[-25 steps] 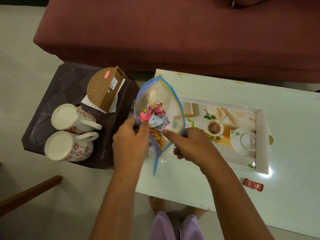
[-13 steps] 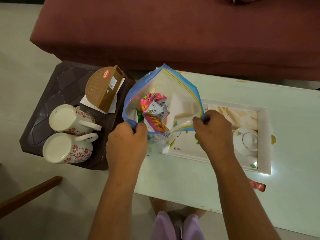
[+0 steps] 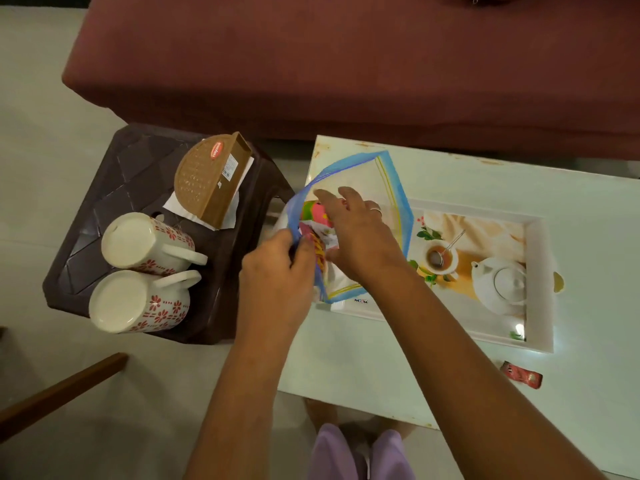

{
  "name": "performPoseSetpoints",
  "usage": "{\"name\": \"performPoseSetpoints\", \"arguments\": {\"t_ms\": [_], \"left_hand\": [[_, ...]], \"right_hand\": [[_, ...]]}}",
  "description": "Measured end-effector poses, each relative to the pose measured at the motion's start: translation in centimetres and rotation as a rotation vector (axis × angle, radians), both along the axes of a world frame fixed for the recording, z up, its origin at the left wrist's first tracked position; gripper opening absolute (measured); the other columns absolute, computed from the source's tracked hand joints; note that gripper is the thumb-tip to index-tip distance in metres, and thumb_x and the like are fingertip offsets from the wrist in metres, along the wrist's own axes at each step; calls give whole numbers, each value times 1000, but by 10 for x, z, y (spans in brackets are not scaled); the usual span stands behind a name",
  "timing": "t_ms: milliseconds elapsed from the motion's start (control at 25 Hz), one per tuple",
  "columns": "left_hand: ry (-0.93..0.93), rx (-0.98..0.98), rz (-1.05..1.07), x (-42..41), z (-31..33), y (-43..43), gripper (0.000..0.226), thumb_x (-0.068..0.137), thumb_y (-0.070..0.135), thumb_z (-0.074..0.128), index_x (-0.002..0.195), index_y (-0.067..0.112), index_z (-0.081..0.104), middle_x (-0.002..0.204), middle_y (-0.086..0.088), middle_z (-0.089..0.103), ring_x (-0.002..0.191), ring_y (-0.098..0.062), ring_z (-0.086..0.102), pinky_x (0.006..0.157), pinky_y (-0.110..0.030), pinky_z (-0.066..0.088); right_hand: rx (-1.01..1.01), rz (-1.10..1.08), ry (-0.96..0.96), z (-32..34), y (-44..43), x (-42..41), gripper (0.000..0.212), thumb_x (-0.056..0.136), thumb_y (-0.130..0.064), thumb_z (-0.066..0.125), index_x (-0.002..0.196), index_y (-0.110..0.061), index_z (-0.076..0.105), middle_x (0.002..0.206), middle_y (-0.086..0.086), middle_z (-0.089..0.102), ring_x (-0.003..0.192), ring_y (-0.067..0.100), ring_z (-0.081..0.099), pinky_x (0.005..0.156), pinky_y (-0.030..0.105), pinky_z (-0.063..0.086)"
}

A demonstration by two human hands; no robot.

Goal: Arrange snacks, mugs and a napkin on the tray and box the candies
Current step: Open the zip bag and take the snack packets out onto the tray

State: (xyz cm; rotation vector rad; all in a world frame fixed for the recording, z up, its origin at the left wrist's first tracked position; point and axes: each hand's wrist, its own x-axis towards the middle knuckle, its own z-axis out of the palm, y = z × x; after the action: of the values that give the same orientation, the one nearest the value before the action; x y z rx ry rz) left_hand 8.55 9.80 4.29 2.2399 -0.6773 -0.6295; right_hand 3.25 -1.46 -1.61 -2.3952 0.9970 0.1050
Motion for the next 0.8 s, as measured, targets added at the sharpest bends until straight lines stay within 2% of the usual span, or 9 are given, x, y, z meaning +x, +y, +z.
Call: {"name": "performPoseSetpoints", "arguments": {"t_ms": [80,160,240,320,440,560,600,720,800], "left_hand": [[80,14,-28,-11,-7,-2,25,95,30,49,85,10,60,81,-10,67,77,-20,65,68,-45,56],[116,23,-52,-23,-12,-5,22,94,29,50,87,11,61,83,-9,67,78,-19,66,69,-45,57],[129,25,-63,-32,-18,-8,19,94,28,50,87,13,60,84,-9,68,76,-18,67,69,-43,58],[188,24,-57,-36,-24,-12,20,94,28,51,89,11,60,84,-9,69,74,-22,68,70,-46,57],[245,41,-40,-40,-29,-19,22,94,28,50,92,10,62,84,-11,69,75,-27,68,72,-49,56],[242,47,-12,-42,-32,-25,24,92,31,52,87,10,63,81,-11,68,76,-31,67,74,-50,55],[203,59,-6,-43,-32,-27,24,91,33,54,85,11,63,78,-9,67,75,-30,66,72,-47,54],[-52,148,-1,-48,-27,-35,24,88,40,57,82,17,56,74,0,63,73,-24,62,57,-32,46],[-207,124,18,-60,-20,-44,26,86,39,60,90,16,48,76,3,55,72,-25,59,57,-31,45]], "right_hand": [[-76,53,105,-19,-5,6,65,84,-27,64,139,-24,29,147,10,30,129,37,34,93,50,45],[-164,69,111,-28,-11,6,47,87,-21,60,130,-12,42,134,16,46,121,36,45,89,47,47],[-302,106,6,-31,-17,0,21,77,-4,67,97,0,62,95,22,65,89,36,63,73,40,51],[-366,112,-98,-29,-20,-8,12,62,9,72,67,1,64,62,21,65,57,35,63,56,35,51],[-258,53,-192,-25,-29,-28,19,74,2,62,91,-3,70,85,19,71,74,38,65,71,39,49],[-236,-56,-360,-11,-39,-57,25,82,-9,63,105,-13,71,102,9,73,96,29,65,86,39,49],[-226,-109,-443,-6,-42,-67,23,81,-10,65,104,-14,72,103,9,72,100,24,63,90,36,49],[-145,-369,-700,8,-46,-105,21,78,-9,69,99,-12,73,103,8,69,109,10,48,93,11,41],[-160,-505,-765,13,-50,-145,23,77,-4,69,98,-13,72,100,-3,68,114,13,47,95,12,40]]}}
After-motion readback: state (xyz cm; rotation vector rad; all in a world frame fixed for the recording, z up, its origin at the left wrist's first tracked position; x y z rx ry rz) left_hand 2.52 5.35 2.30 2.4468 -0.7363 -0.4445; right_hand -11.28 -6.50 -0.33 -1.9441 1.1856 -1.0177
